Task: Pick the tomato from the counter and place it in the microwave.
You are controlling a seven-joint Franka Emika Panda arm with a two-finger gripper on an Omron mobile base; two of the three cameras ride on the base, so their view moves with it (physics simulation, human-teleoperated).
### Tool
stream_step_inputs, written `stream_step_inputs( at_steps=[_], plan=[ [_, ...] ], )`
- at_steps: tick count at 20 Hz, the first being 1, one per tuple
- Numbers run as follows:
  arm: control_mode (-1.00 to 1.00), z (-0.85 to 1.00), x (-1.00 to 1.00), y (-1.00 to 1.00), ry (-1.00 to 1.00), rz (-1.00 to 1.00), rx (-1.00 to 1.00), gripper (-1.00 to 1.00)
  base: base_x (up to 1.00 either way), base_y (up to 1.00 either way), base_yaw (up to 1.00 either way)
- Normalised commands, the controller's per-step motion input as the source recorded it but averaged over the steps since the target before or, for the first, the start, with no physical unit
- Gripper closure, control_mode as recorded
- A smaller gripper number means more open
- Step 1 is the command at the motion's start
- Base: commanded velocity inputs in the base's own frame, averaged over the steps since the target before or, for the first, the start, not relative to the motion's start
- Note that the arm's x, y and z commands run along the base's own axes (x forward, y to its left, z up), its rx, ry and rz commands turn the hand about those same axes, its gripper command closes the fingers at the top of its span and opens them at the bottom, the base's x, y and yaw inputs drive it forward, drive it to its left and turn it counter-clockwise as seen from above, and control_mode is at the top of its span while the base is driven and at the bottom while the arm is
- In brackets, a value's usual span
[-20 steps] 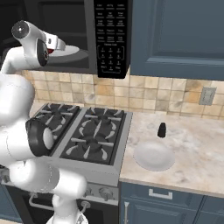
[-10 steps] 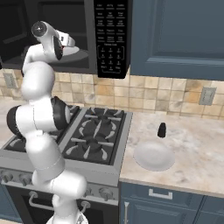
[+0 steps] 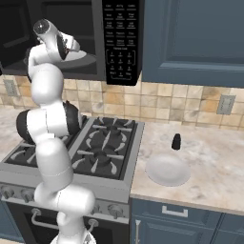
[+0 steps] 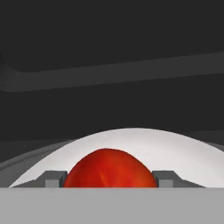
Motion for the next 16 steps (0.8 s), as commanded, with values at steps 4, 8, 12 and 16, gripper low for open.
stream_step_inputs(
  at_steps=[4,8,12,16],
  plan=[
    [-1.00,-0.35,0.02,0.00,0.06,0.00,-0.02,1.00,0.00,0.00,0.00],
    [-1.00,-0.31,0.10,0.00,0.03,0.00,-0.02,1.00,0.00,0.00,0.00],
    [-1.00,-0.20,0.14,0.00,0.01,0.00,-0.01,1.00,0.00,0.00,0.00],
    [-1.00,-0.09,0.01,0.00,0.00,0.00,-0.01,-1.00,0.00,0.00,0.00]
  ],
)
